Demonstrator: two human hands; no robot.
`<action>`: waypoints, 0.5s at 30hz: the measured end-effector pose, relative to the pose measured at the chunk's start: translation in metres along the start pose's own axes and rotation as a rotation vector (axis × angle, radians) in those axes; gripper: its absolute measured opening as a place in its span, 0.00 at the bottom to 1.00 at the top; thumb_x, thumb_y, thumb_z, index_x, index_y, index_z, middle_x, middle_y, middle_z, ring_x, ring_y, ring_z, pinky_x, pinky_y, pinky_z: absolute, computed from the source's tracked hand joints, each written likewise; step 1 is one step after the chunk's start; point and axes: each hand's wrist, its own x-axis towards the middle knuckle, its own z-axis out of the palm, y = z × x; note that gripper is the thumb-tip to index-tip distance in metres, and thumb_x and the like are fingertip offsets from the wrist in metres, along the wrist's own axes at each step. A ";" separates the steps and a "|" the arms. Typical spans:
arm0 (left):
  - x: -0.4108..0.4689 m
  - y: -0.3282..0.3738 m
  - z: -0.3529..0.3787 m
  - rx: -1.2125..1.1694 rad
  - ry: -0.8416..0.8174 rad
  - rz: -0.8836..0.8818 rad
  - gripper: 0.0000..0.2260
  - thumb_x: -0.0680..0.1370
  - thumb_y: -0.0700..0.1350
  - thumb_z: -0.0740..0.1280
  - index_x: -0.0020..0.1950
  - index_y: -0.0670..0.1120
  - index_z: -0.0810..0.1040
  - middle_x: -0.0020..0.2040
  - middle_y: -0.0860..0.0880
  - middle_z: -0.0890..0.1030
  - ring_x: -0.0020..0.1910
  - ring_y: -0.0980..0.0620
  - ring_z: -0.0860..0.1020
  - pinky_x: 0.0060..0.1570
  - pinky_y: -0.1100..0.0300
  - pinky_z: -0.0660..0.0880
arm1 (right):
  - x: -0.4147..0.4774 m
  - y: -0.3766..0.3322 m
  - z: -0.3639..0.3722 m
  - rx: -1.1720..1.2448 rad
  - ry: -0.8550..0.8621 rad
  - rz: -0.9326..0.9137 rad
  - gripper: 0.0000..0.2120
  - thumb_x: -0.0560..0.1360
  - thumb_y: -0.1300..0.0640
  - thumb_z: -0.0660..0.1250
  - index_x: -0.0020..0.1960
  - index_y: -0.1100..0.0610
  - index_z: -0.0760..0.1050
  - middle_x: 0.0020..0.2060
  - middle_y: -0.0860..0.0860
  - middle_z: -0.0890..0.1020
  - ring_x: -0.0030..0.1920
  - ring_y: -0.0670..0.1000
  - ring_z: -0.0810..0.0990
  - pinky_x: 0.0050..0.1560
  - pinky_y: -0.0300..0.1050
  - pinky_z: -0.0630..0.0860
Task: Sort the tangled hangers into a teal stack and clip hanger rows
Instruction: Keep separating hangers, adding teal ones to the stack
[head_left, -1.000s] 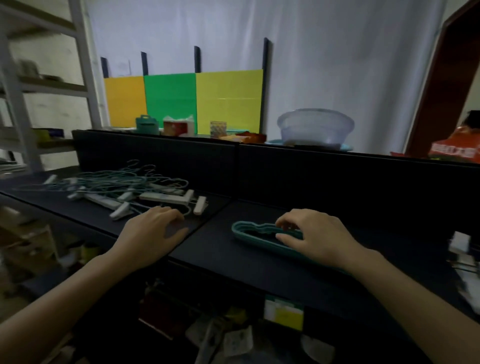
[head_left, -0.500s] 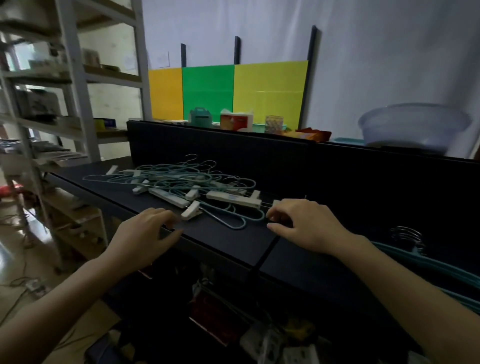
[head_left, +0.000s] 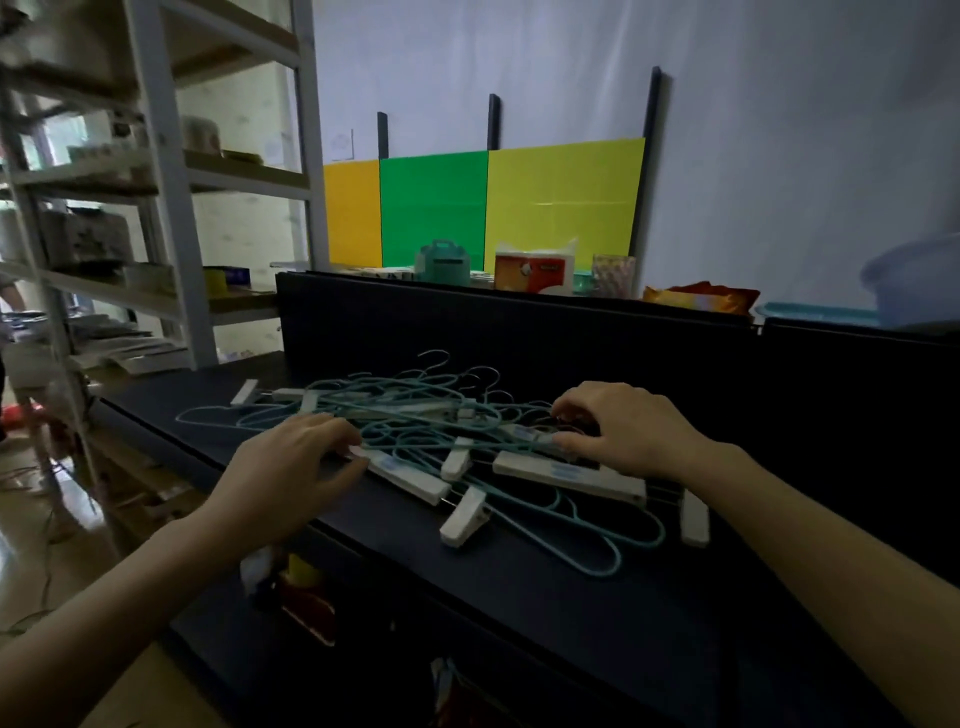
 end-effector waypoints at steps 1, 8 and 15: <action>0.008 -0.010 0.002 -0.003 0.007 0.004 0.11 0.76 0.55 0.62 0.53 0.51 0.76 0.47 0.56 0.75 0.42 0.58 0.70 0.35 0.69 0.65 | 0.012 -0.001 0.003 0.000 -0.010 0.009 0.21 0.76 0.40 0.60 0.65 0.48 0.68 0.61 0.46 0.74 0.58 0.48 0.74 0.53 0.44 0.74; 0.048 -0.070 0.022 0.005 0.007 0.031 0.11 0.76 0.54 0.64 0.53 0.50 0.76 0.47 0.54 0.74 0.50 0.53 0.72 0.40 0.62 0.63 | 0.072 -0.017 0.028 -0.015 -0.077 0.076 0.30 0.73 0.34 0.59 0.69 0.48 0.63 0.66 0.46 0.70 0.63 0.48 0.71 0.58 0.46 0.73; 0.075 -0.117 0.047 -0.028 0.010 0.038 0.17 0.75 0.56 0.64 0.59 0.48 0.76 0.54 0.50 0.77 0.52 0.51 0.73 0.44 0.62 0.62 | 0.112 -0.044 0.044 0.027 -0.140 0.138 0.41 0.69 0.29 0.57 0.75 0.49 0.54 0.73 0.47 0.62 0.71 0.50 0.63 0.66 0.50 0.67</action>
